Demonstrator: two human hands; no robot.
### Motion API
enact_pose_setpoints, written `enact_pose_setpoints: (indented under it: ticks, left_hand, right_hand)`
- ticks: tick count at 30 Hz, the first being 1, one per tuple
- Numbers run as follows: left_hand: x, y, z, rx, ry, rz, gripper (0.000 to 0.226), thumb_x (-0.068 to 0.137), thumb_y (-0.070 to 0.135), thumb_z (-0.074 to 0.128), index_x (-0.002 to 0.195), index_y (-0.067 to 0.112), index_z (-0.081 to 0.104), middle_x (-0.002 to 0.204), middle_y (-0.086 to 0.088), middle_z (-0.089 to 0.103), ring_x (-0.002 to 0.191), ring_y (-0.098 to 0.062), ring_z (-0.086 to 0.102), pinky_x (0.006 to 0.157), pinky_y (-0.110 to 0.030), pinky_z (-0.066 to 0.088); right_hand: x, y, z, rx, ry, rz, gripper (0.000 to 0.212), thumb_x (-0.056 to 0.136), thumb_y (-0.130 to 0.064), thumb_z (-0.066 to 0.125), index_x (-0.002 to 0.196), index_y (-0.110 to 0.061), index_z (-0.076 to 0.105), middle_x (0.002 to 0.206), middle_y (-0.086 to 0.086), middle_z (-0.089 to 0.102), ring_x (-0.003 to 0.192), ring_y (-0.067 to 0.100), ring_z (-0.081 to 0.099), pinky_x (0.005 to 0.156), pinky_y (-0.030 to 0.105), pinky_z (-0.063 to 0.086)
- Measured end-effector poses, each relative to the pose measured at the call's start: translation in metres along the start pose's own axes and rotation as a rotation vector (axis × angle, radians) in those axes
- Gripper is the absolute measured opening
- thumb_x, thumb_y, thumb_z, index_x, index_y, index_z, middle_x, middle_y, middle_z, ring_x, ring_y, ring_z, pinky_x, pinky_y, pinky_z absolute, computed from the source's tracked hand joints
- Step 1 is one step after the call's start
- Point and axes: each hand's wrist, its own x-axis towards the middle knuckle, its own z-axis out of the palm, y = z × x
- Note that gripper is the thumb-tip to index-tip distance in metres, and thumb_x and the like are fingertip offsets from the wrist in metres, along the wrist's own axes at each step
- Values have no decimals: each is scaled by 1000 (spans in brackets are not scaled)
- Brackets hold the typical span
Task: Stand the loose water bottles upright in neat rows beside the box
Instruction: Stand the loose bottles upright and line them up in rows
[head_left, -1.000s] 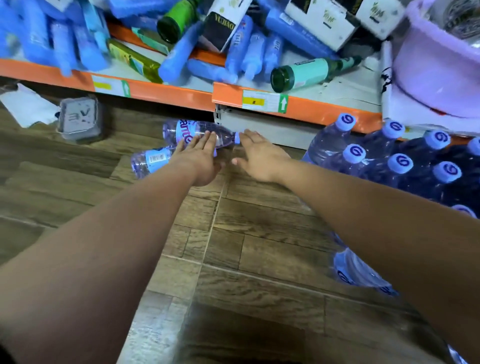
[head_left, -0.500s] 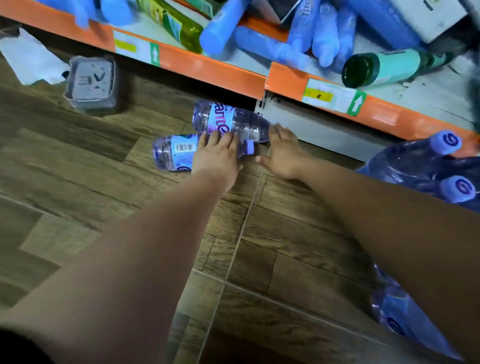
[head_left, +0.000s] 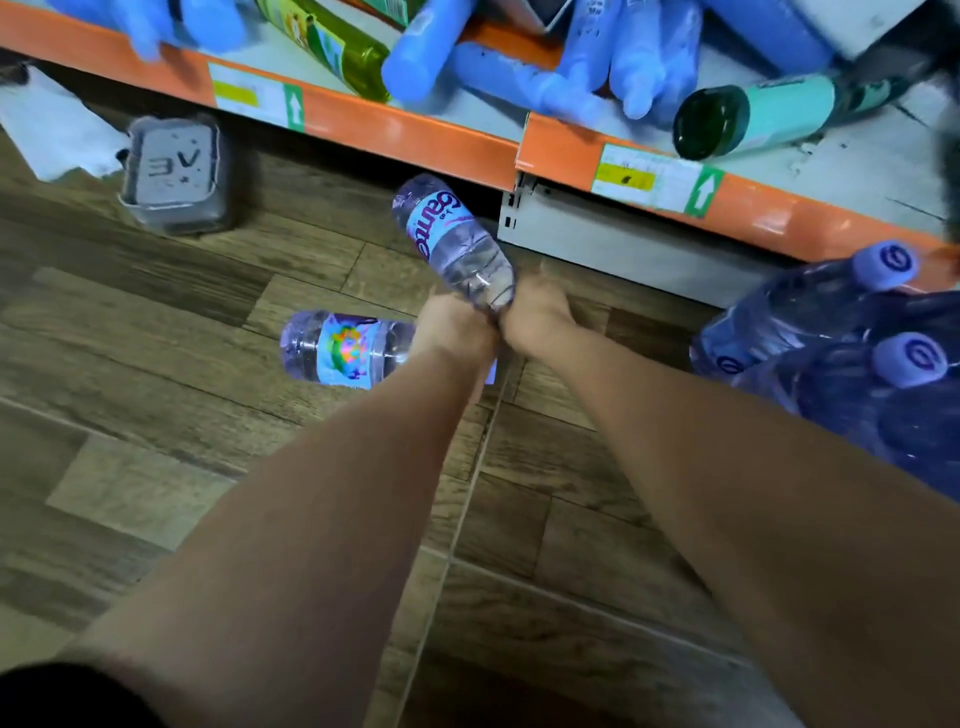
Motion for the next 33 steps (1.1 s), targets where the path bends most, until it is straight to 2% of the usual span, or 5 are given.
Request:
enact_pose_setpoints:
  ticks: [11, 17, 20, 23, 33]
  left_hand:
    - [-42, -16, -32, -67, -11, -63, 38, 86, 33, 58, 120, 18, 54, 123, -5, 56, 111, -28, 61, 72, -29, 43]
    - [-68, -25, -79, -254, 57, -185, 35, 84, 30, 61, 113, 11, 54, 117, -18, 60, 110, -35, 59, 84, -38, 49]
    - [-75, -18, -92, -392, 64, -200, 9, 85, 26, 59, 85, 17, 56, 109, -17, 64, 103, -35, 59, 82, -36, 49]
    - [-74, 4, -112, -559, 66, -173, 38, 80, 30, 70, 63, 19, 38, 90, -14, 62, 90, -30, 56, 71, -32, 42]
    - [-95, 97, -150, -363, -54, 181, 42, 68, 15, 74, 105, 6, 55, 109, -14, 63, 97, -31, 59, 70, -28, 42]
  right_hand:
    - [-69, 43, -60, 107, 55, -271, 41, 85, -9, 56, 125, -12, 49, 120, 20, 48, 106, 35, 56, 83, 27, 45]
    - [-121, 68, -105, 83, 132, -316, 29, 84, -17, 63, 113, -12, 63, 117, 17, 59, 110, 29, 55, 76, 24, 37]
    - [-149, 87, -119, 11, 85, -331, 25, 83, -17, 65, 108, -14, 67, 114, 14, 63, 110, 29, 56, 86, 27, 44]
    - [-173, 114, -128, -34, 36, -322, 26, 82, -17, 65, 108, -13, 68, 116, 12, 63, 111, 26, 56, 89, 29, 45]
    - [-197, 167, -150, -93, -14, -265, 27, 81, -8, 65, 108, -16, 69, 116, 7, 65, 109, 24, 59, 80, 25, 45]
